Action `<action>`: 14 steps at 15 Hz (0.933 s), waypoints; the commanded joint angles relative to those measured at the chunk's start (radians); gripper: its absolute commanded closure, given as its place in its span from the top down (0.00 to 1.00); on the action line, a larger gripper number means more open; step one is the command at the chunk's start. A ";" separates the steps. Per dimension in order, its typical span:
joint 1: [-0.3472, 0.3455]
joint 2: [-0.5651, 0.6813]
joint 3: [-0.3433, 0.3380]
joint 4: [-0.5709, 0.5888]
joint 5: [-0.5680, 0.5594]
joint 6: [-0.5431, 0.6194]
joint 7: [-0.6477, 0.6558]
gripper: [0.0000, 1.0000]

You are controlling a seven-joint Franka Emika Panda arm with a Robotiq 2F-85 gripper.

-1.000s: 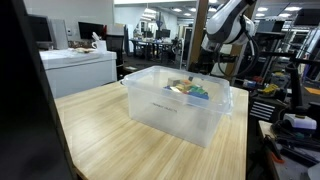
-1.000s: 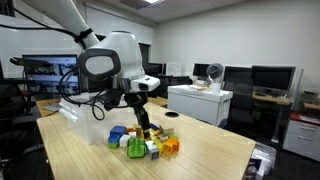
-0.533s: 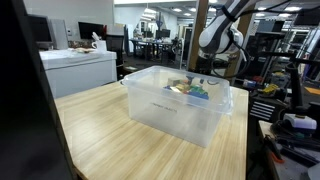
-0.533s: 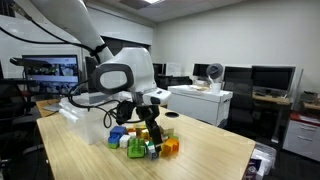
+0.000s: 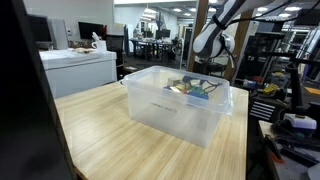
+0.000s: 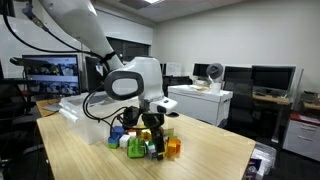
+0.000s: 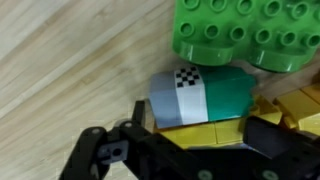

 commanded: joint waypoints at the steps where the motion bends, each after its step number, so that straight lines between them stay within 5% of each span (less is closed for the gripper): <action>1: -0.003 -0.001 0.012 -0.010 -0.033 -0.048 0.018 1.00; 14: -0.020 -0.029 0.000 -0.009 -0.108 -0.084 -0.027 1.00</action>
